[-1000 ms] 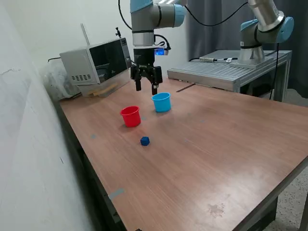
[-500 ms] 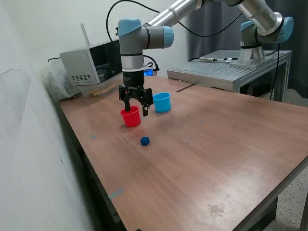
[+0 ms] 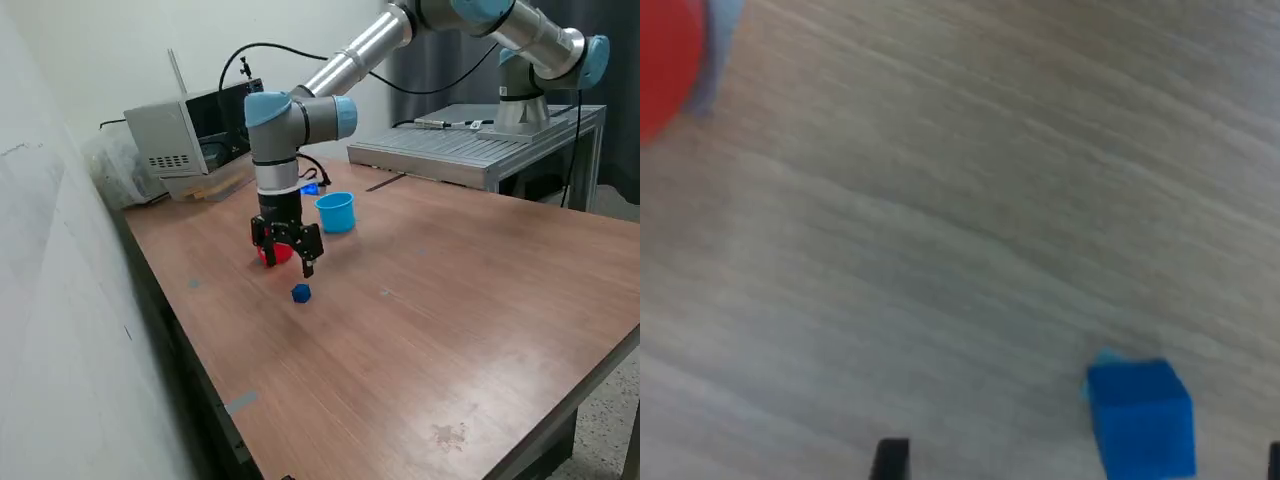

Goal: Place red objects in the red bin, and blue objects in the blue bin.

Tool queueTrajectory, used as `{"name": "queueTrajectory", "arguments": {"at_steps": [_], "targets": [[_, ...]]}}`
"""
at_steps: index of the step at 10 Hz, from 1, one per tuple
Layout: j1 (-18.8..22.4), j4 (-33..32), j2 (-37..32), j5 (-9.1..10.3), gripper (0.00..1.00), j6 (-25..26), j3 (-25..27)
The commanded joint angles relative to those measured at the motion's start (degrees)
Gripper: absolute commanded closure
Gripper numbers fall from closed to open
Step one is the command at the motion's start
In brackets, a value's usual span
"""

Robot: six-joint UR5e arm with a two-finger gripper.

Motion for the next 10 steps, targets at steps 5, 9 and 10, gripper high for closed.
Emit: {"name": "queueTrajectory", "arguments": {"at_steps": [5, 9, 10], "targets": [[1.12, -0.24, 3.04, -0.05, 0.0, -0.72, -1.52], [1.12, -0.24, 3.13, -0.13, 1.0, -1.95, -1.96], [1.12, -0.24, 3.13, -0.22, 1.0, -1.95, -1.87]]}}
